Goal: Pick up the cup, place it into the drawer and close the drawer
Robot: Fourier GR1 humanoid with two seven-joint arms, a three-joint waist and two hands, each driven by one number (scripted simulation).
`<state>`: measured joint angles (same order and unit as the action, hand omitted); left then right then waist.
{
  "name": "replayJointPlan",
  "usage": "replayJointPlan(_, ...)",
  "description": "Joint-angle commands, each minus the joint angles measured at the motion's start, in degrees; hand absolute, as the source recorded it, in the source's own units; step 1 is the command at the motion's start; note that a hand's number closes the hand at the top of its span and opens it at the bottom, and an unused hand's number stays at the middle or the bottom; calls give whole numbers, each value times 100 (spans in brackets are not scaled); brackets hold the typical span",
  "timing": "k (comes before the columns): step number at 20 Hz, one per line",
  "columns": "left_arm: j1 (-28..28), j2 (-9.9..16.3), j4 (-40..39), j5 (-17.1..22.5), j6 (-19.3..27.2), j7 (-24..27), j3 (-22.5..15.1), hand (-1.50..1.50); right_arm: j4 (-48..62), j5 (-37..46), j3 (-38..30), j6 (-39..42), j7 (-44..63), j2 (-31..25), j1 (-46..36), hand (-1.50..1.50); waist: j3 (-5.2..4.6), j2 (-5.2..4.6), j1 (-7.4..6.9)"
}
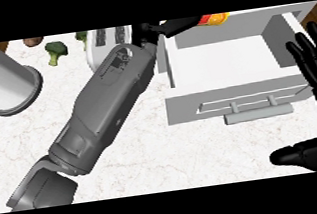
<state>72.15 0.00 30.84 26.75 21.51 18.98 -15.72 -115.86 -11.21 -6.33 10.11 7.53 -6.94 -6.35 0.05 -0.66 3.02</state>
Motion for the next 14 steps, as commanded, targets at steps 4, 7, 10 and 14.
replayJointPlan(4, -73, 0, -542, 523, 154, 509, -836, 150, 143, 80, 187, 90, -87, 36, -116, -150, 1, -46, 182)
replayJointPlan(7, 185, 0, -541, 679, 429, 248, -1189, 150, 33, 42, 165, 31, 32, 41, -140, -150, 3, -44, 259)
replayJointPlan(10, 229, 1, -796, 633, 492, 26, -1518, 150, 425, 109, 263, 92, -213, 124, -289, -150, 9, -92, 347)
replayJointPlan(14, 264, 0, -923, 567, 602, -44, -1869, -150, 22, 194, 431, -27, -42, 222, -164, -150, 4, -69, 340)
